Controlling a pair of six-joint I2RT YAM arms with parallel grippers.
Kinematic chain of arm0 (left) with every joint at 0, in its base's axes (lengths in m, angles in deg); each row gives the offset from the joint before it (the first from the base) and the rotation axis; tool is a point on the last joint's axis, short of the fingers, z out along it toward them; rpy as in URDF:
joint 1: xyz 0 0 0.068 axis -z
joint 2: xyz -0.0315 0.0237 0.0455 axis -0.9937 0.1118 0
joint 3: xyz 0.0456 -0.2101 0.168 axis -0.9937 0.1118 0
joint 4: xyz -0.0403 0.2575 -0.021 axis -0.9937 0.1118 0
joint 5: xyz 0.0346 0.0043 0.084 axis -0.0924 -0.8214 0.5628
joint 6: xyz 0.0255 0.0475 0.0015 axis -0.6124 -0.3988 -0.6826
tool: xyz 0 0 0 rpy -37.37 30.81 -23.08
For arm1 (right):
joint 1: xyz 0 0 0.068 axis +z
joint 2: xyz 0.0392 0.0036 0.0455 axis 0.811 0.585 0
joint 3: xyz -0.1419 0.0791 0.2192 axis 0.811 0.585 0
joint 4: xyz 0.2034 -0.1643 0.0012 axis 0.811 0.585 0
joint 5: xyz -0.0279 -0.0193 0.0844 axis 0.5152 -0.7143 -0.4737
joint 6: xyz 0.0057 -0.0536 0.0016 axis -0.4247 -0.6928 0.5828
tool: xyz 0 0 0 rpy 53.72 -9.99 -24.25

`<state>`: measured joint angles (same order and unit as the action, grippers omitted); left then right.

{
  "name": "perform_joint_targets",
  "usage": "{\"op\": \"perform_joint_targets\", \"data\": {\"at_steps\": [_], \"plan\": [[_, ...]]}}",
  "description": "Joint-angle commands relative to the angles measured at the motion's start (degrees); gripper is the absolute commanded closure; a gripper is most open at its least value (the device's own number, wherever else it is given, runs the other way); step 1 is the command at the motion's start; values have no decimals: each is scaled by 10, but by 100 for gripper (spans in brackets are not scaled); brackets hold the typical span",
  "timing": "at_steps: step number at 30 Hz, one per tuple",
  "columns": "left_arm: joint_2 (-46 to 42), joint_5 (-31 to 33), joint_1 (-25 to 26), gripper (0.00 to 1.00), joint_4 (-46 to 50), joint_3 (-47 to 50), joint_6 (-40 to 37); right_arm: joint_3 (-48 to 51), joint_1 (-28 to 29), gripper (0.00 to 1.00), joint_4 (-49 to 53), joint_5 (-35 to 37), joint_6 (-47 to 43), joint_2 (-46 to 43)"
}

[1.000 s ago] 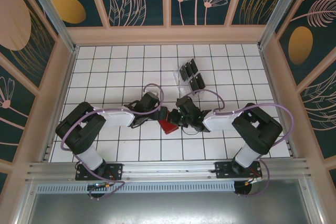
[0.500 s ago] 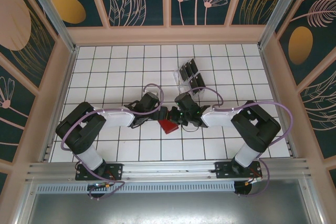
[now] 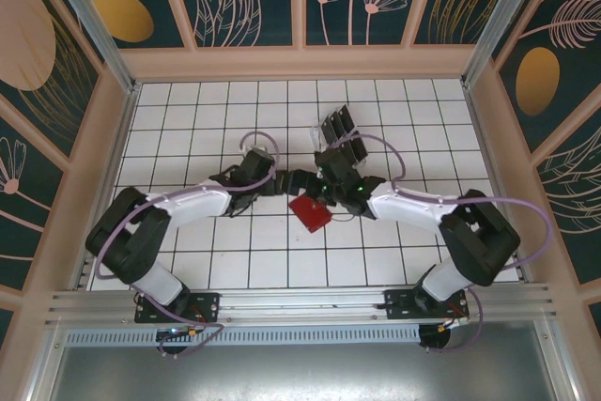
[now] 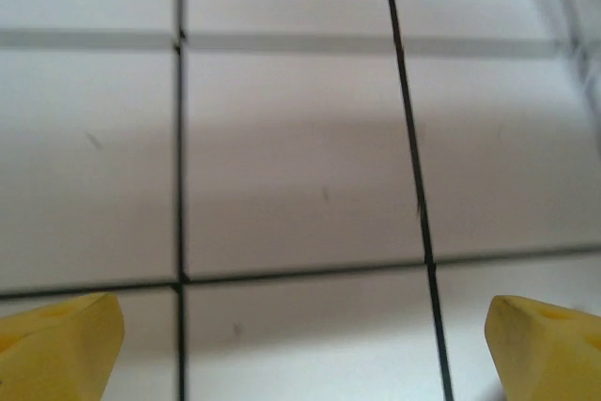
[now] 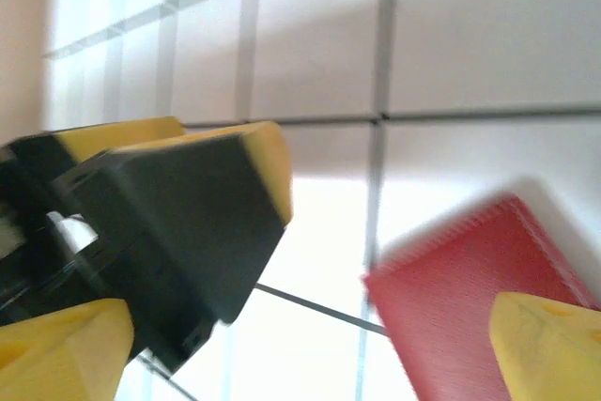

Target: Put the credit cards into the card holder

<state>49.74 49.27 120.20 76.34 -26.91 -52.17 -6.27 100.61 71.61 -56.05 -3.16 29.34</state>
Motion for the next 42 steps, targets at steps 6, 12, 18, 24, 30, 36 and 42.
{"op": "perform_joint_targets", "data": {"at_steps": [6,12,18,24,30,36,42], "plan": [[-180,237,-57,2,-48,-5,-150,-41,-88,1,60,163,-113,-177],[-305,282,-146,1,-301,192,-271,96,-271,1,-15,288,-219,-264],[-239,211,-241,1,-543,333,-283,272,-386,1,-262,379,-343,-262],[-106,129,-270,2,-675,345,-322,383,-425,1,-550,341,-417,-148],[-54,53,-296,1,-690,321,-322,414,-455,1,-778,210,-426,-1],[-7,-57,-356,2,-790,350,-287,377,-482,7,-747,128,-417,40],[-19,-59,-357,1,-745,340,-287,426,-413,1,-866,223,-476,54]]}}
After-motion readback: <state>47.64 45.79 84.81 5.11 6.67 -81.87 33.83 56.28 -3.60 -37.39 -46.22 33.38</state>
